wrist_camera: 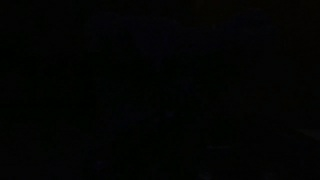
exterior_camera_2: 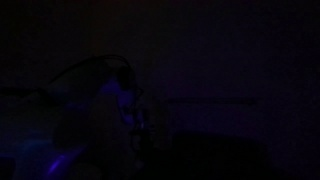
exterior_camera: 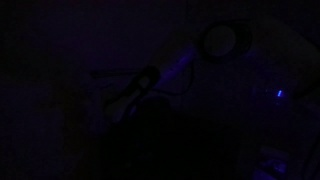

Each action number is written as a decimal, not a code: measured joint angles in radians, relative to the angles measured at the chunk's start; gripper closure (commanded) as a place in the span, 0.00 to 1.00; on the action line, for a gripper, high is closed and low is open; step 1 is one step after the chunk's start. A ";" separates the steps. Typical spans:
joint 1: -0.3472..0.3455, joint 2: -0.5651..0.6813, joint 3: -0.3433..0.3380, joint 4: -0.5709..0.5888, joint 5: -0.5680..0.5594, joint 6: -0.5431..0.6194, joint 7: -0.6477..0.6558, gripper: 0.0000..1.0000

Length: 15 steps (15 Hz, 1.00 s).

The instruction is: Wipe the arm of the chair

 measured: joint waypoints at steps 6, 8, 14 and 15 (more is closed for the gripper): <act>0.006 0.144 0.004 0.133 0.034 -0.082 -0.009 0.93; 0.005 0.146 0.012 0.130 0.049 -0.085 -0.012 0.93; -0.003 0.054 0.046 -0.070 0.151 -0.085 -0.013 0.93; -0.005 0.031 0.049 -0.116 0.175 -0.089 -0.013 0.93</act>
